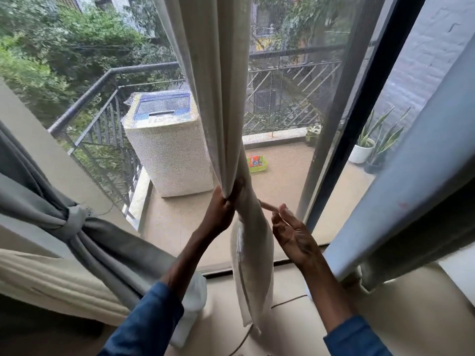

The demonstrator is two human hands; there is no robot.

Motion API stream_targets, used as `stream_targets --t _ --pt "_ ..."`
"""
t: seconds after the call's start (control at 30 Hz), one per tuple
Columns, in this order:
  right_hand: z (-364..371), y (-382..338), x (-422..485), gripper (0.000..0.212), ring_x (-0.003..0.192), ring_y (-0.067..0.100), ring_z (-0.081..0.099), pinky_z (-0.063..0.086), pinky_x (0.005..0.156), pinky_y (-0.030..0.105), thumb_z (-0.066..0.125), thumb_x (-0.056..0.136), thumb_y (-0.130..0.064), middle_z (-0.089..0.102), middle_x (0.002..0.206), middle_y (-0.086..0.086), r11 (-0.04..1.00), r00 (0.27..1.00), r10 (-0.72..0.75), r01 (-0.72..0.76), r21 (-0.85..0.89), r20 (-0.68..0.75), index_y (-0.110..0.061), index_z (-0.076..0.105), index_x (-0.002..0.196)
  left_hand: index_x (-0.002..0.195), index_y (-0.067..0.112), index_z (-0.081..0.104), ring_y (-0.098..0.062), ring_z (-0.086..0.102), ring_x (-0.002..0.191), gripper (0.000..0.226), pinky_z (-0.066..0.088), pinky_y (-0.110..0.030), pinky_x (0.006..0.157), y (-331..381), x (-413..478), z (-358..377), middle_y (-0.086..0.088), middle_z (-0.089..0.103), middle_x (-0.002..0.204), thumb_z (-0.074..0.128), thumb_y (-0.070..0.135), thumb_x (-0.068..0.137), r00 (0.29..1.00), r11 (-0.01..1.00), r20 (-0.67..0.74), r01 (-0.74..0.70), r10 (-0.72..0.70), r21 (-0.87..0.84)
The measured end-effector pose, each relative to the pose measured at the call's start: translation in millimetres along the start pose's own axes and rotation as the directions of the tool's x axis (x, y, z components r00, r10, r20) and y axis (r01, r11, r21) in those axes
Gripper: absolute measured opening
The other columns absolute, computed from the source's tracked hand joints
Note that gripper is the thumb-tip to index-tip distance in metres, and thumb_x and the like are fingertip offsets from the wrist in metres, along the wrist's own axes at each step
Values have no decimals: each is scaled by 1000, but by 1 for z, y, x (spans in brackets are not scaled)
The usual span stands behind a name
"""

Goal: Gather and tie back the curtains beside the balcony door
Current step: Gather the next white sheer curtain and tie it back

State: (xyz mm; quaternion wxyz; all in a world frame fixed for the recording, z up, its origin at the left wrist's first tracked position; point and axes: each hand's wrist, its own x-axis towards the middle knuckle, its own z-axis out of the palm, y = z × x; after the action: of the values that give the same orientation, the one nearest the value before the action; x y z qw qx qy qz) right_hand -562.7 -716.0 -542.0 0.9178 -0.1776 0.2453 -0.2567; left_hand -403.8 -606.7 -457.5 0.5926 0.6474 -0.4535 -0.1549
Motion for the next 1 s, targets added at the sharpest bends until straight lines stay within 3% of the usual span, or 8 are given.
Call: stream_targets --t 0.1,0.17,0.33,0.47,0.6,0.67,0.77,1.0 --pt "3 7 -2 65 69 6 56 50 56 19 85 79 -32 54 80 -1 993 999 22 -25 -117 -28 -6 54 130 82 27 53 5 49 75 28 41 -22 64 -2 0 -2 21 56 73 43 16 106 1000 999 -19 -2 3 54" --pt "2 9 -5 55 69 9 59 54 60 22 80 83 -34 56 80 0 996 998 57 -57 -68 4 -9 54 124 80 10 52 -3 46 72 30 41 -35 58 -7 1 -4 12 51 73 43 22 106 1000 998 -15 -19 20 56" --pt "5 -2 -20 39 104 13 60 52 93 29 62 95 -2 62 115 -1 989 967 -30 66 -136 253 -16 55 130 80 9 49 -6 45 72 33 40 -34 60 -9 3 -7 6 50 73 43 29 104 999 997 -44 -27 30 70" --pt "14 -2 -20 55 95 12 66 53 79 24 53 98 -5 69 115 0 946 971 -39 111 -304 235 -31 48 145 85 30 51 2 48 77 25 39 -20 68 -9 4 -5 21 54 75 43 18 106 1000 997 -16 -8 10 76" --pt "24 -2 -18 46 71 18 64 47 55 21 57 96 -1 69 123 17 878 982 -85 153 -453 167 -21 59 137 101 4 54 -30 54 87 26 40 -32 74 -17 5 -3 -17 55 93 43 27 106 998 997 30 -50 48 57" --pt "28 0 -14 32 58 18 55 35 47 22 62 93 1 72 109 17 820 966 -211 257 -512 147 -8 68 123 107 1 54 -30 57 92 28 41 -31 76 -18 4 -3 -10 56 91 43 27 105 999 998 21 -43 42 48" --pt "31 2 -11 15 62 20 49 27 49 24 71 92 -12 70 85 13 708 918 -379 366 -604 111 -6 77 104 115 8 56 -5 55 102 23 44 -27 86 -15 3 -2 12 59 101 43 25 105 999 998 33 -41 39 41" --pt "33 3 -12 22 81 30 69 54 64 34 77 85 -6 75 92 18 755 856 -514 429 -496 -43 6 75 102 92 6 65 -23 70 84 48 56 -42 71 -20 7 -3 -8 72 86 38 44 105 999 997 51 4 -8 79"
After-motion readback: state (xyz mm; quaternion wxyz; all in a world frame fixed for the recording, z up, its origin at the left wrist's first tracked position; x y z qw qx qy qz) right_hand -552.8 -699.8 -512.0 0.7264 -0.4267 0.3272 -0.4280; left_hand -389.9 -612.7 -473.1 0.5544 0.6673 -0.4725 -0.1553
